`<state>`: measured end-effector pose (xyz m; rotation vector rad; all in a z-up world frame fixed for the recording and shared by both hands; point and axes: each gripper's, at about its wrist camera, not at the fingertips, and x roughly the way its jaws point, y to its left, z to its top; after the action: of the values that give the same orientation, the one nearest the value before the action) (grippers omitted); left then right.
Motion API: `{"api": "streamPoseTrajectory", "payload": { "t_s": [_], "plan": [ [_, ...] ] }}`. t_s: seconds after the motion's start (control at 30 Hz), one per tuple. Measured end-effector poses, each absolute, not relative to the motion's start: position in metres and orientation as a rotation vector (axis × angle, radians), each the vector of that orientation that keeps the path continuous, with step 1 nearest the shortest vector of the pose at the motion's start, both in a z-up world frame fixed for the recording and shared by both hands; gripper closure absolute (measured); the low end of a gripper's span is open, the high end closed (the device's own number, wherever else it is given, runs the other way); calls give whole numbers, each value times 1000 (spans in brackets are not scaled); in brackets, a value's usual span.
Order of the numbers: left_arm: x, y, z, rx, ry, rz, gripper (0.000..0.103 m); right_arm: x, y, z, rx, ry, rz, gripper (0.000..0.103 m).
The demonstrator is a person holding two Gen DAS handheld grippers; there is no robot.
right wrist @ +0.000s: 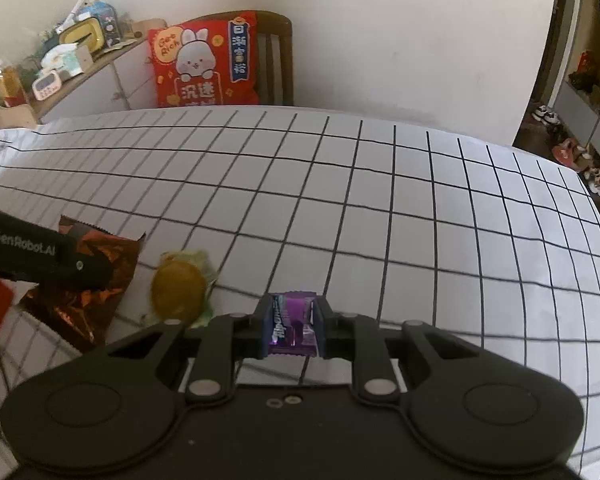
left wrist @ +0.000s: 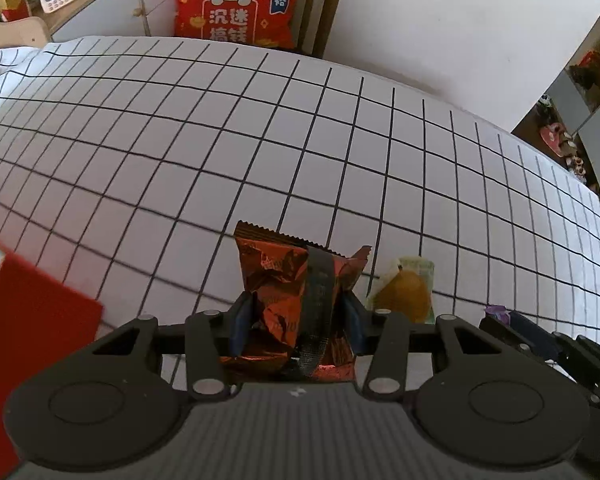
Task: Organize snacks
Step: 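Carry the orange-brown packet and purple candy over the box and lower them inside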
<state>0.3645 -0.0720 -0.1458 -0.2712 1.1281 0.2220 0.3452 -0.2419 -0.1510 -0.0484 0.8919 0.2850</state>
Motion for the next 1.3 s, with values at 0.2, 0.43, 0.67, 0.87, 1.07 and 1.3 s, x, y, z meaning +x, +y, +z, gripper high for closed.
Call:
{"api": "streamPoseTrajectory", "payload": {
  "t_s": [0.2, 0.43, 0.67, 0.87, 1.07, 1.3],
  "plan": [
    [336, -72, -126, -279, 1111, 196, 58, 318, -246, -129, -26, 889, 330, 83],
    [293, -75, -98, -259, 1090, 169, 58, 282, -240, -97, -14, 870, 385, 83],
    [249, -63, -71, -251, 1064, 152, 58, 250, -226, -71, 5, 849, 428, 83],
    [213, -49, -51, -247, 1043, 148, 58, 224, -203, -50, 3, 838, 472, 83],
    [182, -22, -32, -248, 1038, 175, 58, 200, -175, -31, -11, 821, 522, 83],
    [148, 19, -19, -277, 1044, 208, 58, 177, -135, -15, -19, 807, 599, 83]
  ]
}}
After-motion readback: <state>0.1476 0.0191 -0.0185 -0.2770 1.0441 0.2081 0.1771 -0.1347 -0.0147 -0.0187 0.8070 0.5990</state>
